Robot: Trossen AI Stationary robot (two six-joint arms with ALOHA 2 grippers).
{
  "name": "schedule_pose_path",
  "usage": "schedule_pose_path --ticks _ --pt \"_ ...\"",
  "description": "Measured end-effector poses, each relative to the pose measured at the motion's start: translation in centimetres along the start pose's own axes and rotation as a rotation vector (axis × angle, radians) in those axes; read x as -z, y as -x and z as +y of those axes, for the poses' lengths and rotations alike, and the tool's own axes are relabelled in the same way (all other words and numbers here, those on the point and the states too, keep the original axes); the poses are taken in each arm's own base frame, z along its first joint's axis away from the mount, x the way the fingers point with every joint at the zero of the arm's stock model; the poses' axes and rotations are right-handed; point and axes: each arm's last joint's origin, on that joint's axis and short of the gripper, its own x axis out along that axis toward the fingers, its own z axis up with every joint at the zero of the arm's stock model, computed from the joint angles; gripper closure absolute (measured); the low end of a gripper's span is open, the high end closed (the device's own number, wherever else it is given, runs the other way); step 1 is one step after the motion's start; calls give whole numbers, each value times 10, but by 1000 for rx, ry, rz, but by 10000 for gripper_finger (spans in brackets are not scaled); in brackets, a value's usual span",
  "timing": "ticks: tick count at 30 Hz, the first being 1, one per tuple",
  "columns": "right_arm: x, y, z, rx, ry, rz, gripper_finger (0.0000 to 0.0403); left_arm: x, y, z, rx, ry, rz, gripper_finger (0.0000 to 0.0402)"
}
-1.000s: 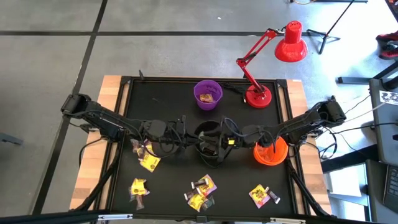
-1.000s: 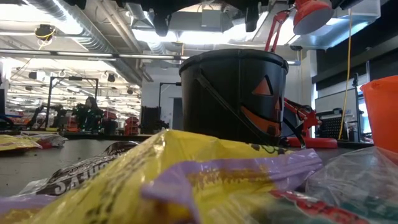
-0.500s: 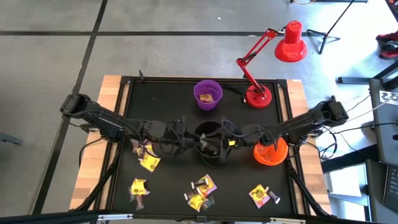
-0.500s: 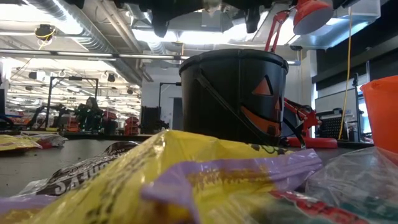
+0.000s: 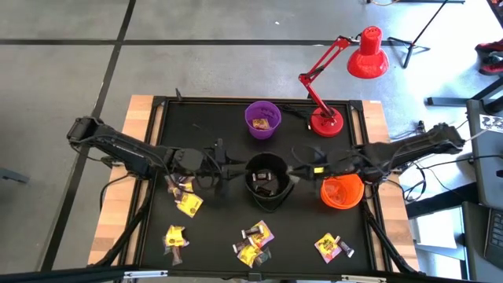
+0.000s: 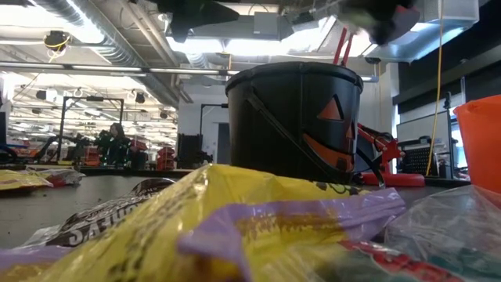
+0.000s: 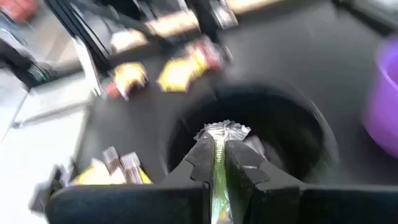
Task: Sort candy
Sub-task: Put the green gummy into the orange bucket
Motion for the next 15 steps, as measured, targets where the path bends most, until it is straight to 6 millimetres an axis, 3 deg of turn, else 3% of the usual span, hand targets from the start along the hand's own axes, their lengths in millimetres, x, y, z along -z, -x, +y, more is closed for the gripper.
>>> schedule_pose_path --ticks 8,15 --pt "29 54 -24 111 -238 302 381 2 0 0 -5 -6 16 257" --pt "38 79 -30 34 -380 411 377 2 0 1 -9 -5 18 257"
